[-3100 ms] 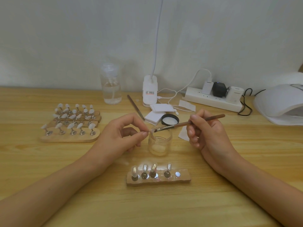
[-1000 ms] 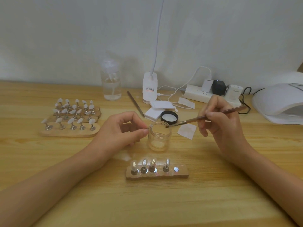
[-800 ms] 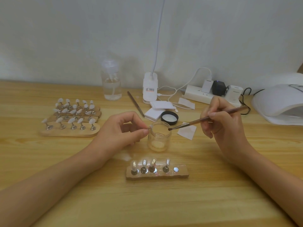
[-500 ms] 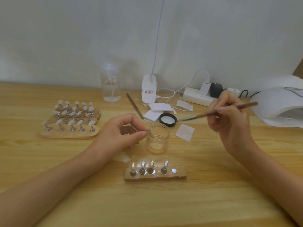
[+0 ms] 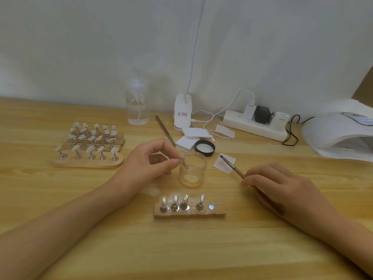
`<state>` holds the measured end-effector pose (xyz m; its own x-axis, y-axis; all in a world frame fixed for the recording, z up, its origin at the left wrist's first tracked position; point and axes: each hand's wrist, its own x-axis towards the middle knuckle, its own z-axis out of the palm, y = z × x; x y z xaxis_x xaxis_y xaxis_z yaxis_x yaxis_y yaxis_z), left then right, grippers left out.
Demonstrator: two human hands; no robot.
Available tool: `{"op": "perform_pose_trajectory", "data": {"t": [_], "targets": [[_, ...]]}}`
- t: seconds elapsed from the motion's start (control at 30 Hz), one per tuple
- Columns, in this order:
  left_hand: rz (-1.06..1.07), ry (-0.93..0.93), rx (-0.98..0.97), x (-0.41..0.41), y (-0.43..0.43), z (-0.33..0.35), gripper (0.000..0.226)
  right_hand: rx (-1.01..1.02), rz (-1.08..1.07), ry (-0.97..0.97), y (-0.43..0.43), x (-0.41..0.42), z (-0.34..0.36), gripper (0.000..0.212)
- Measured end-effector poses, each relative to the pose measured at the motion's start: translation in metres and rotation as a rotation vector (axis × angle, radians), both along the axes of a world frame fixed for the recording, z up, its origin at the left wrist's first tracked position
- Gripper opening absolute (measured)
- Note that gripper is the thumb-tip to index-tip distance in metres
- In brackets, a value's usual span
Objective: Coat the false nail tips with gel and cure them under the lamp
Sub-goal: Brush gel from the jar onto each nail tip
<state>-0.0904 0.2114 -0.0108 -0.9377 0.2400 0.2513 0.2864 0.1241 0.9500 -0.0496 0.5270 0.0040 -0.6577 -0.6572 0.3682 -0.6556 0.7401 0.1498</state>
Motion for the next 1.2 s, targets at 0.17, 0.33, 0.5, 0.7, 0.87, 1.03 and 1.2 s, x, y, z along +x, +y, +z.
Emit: {"op": "perform_pose_trajectory", "data": {"t": [0.17,0.33,0.5,0.7,0.87,1.03,1.2], "targets": [[-0.001,-0.012,0.035,0.000,0.000,0.000,0.012,0.123,-0.044,-0.069,0.000,0.000,0.003,0.058],[0.000,-0.007,0.054,0.000,-0.001,0.000,0.018,0.112,-0.064,-0.157,-0.003,0.006,0.012,0.053],[-0.041,-0.033,0.106,0.001,-0.002,0.002,0.005,0.100,-0.096,-0.295,0.003,-0.001,0.021,0.048],[-0.056,-0.065,0.215,0.000,-0.004,0.003,0.010,-0.393,-0.011,-0.374,-0.032,-0.021,0.039,0.034],[-0.143,-0.057,0.250,0.002,-0.006,0.006,0.013,-0.605,0.090,-0.472,-0.093,-0.040,0.044,0.020],[-0.181,-0.049,0.292,0.002,-0.007,0.005,0.008,-0.685,0.142,-0.549,-0.124,-0.046,0.040,0.015],[-0.183,-0.070,0.299,0.002,-0.007,0.006,0.008,-0.751,0.134,-0.645,-0.127,-0.046,0.041,0.012]]}}
